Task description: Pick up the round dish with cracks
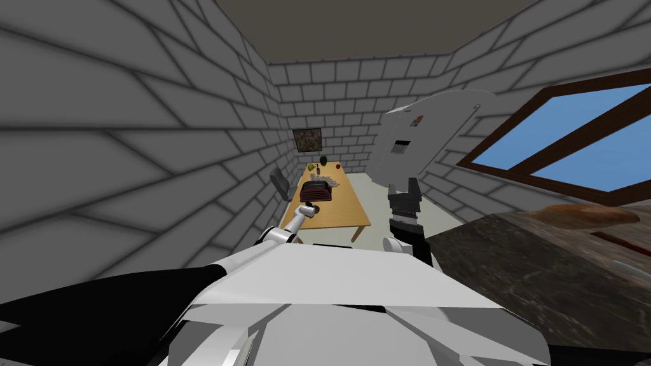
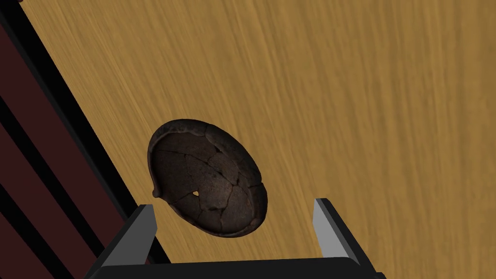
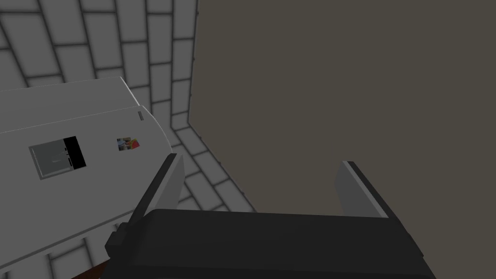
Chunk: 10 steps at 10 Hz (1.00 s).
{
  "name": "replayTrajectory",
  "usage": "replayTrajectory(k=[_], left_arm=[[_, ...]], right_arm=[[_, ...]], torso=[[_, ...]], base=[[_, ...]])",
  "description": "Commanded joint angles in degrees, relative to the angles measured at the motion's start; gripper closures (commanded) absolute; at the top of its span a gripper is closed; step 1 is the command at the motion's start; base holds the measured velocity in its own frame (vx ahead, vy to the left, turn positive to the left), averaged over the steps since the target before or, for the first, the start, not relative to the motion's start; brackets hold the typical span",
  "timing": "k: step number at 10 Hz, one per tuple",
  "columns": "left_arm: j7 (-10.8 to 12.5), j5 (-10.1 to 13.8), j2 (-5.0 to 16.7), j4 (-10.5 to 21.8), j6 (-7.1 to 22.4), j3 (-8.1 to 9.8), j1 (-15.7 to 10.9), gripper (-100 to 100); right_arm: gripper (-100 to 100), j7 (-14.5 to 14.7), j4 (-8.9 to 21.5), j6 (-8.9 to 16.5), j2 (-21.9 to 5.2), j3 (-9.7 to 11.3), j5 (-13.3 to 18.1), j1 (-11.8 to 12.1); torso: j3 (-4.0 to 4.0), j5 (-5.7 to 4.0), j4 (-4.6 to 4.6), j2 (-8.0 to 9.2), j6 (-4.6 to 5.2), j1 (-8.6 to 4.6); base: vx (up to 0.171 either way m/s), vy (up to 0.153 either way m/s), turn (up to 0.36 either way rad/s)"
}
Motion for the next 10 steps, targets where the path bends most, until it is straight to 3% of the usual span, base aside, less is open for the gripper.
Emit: replayTrajectory(k=[1,2,4,10], left_arm=[[-0.13,0.68,0.34,2.71,-1.01,-0.10,-0.71,-100],[-0.13,1.75,0.88,4.30,-2.76,-0.34,-2.15,-100],[-0.13,1.75,0.88,5.91,-2.76,-0.34,-2.15,-100],[-0.13,4.97,2.51,15.50,-8.03,-1.05,-6.46,-100]], right_arm=[[0,0.00,0.00,0.00,0.00,0.00,0.00,0.00],[0,0.00,0.00,0.00,0.00,0.00,0.00,0.00],[0,0.00,0.00,0.00,0.00,0.00,0.00,0.00],[0,0.00,0.00,0.00,0.00,0.00,0.00,0.00]], torso=[[0.00,0.00,0.00,0.00,0.00,0.00],[-0.01,0.00,-0.01,-0.01,-0.01,0.01],[-0.01,0.00,-0.01,-0.02,-0.01,0.01],[-0.01,0.00,0.00,-0.01,0.00,0.00]], base=[[-0.010,-0.005,-0.030],[-0.010,-0.007,-0.062],[-0.004,-0.002,-0.016],[-0.009,-0.006,-0.043]])
